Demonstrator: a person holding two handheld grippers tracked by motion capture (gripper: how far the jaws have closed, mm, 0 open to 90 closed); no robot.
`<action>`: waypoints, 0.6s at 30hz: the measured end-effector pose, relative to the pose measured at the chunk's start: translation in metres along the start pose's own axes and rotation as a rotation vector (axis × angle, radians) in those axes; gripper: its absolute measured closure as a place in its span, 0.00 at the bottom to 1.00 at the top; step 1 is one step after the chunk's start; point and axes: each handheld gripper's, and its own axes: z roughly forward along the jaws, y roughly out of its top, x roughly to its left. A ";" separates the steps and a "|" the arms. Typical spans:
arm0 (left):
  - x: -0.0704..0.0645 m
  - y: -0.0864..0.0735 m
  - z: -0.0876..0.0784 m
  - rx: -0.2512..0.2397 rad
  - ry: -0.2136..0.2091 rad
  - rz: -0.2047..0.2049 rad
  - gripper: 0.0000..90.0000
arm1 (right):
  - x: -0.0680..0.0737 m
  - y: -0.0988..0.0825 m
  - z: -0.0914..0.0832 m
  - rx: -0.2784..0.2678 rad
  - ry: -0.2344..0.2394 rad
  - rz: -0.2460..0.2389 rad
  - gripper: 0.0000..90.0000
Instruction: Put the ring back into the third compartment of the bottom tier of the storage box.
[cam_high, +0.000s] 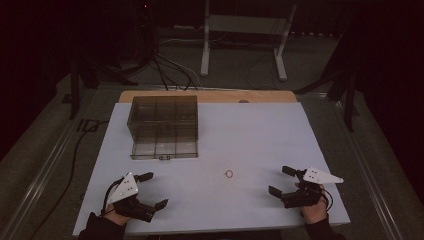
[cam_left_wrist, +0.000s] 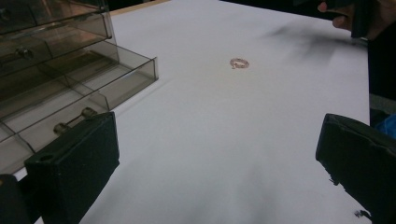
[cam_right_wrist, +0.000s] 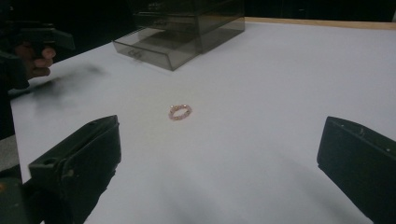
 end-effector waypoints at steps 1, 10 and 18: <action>0.000 0.000 0.001 0.005 0.003 0.002 0.01 | 0.001 0.000 0.000 0.006 0.002 -0.005 0.00; -0.003 0.002 0.005 0.008 -0.010 0.011 0.01 | 0.002 -0.003 0.003 0.023 -0.016 -0.009 0.00; -0.001 0.000 0.002 -0.013 -0.010 -0.003 0.01 | 0.004 0.001 0.003 0.016 -0.026 -0.016 0.00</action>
